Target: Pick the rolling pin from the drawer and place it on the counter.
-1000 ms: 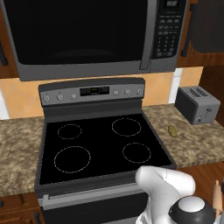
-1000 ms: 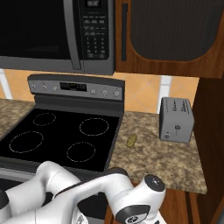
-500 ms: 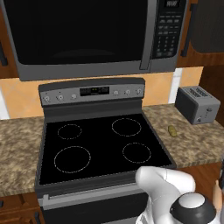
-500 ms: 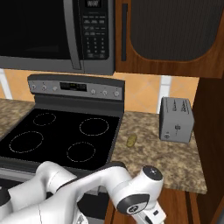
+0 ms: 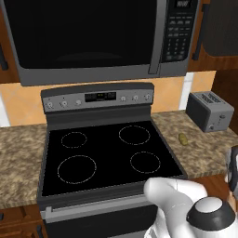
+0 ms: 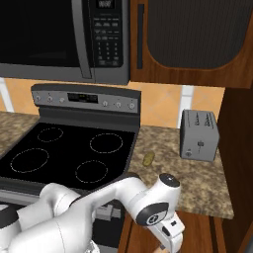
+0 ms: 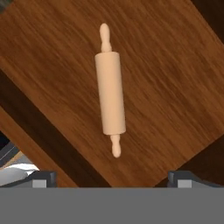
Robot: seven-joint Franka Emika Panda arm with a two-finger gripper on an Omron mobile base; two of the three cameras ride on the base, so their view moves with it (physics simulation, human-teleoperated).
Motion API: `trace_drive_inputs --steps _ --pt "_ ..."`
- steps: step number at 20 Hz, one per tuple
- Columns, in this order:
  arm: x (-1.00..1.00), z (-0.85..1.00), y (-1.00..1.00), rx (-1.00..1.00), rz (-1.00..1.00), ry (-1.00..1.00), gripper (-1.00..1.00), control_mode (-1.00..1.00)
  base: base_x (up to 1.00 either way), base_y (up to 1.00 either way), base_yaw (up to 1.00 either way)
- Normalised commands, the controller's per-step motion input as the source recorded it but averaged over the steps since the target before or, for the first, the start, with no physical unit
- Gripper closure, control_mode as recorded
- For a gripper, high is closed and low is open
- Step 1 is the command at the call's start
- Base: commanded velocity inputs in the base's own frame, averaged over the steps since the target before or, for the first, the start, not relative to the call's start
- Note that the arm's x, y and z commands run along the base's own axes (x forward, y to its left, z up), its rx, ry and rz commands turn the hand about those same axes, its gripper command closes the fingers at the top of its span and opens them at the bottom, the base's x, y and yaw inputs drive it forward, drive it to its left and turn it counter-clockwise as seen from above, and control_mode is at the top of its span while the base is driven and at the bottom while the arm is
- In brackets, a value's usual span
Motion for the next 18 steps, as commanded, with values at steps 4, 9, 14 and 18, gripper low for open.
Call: trace_drive_inputs --steps 4,9,14,18 --pt "0.44 0.0 -0.18 0.01 0.0 0.01 -1.0 -1.0 0.0 0.0 0.0" --pt "0.46 -0.03 -0.44 0.06 0.0 0.02 -1.0 -1.0 0.0 0.0 0.0" --pt "0.32 -0.37 -0.2 0.0 0.0 0.0 -1.0 -1.0 0.0 0.0 0.0" --pt "0.03 -0.46 -0.1 0.0 0.0 0.0 -1.0 -1.0 0.0 0.0 0.0"
